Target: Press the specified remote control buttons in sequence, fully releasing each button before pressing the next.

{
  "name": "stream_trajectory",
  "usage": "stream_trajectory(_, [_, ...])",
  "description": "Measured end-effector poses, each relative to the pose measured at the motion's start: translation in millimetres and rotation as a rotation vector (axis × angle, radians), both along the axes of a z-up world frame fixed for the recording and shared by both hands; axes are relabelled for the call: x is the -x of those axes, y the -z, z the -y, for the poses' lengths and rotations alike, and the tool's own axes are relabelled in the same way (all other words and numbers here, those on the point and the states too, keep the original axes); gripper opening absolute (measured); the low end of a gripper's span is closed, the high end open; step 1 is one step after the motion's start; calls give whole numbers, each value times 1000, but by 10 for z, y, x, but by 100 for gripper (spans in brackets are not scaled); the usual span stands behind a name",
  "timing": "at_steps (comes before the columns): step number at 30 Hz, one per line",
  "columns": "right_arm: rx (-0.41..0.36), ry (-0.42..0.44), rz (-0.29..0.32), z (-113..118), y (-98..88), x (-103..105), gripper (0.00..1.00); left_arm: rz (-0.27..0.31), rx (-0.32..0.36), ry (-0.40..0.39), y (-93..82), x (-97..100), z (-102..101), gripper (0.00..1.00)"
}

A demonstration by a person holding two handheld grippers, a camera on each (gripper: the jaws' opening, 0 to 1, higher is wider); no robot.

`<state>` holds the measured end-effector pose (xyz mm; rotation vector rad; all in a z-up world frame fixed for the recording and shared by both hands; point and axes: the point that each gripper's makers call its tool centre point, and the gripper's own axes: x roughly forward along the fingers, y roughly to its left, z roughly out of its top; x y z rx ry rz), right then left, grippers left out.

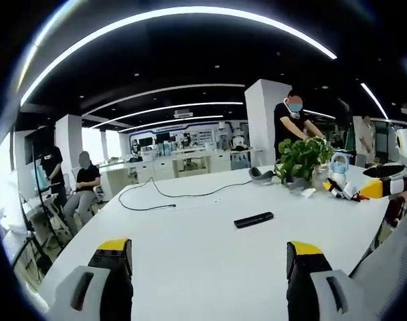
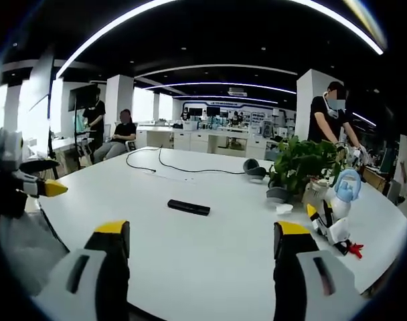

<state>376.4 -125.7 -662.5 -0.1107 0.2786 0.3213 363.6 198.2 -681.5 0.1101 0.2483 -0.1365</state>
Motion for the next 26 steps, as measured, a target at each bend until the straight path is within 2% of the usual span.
stream_trajectory(21, [19,-20,-20,-36,51,7,92,-5,-31,0,-55,16,64,100])
stream_trajectory(26, [12,-12,-33,-19,74,2,91,-7,-67,6,-70,30,108,100])
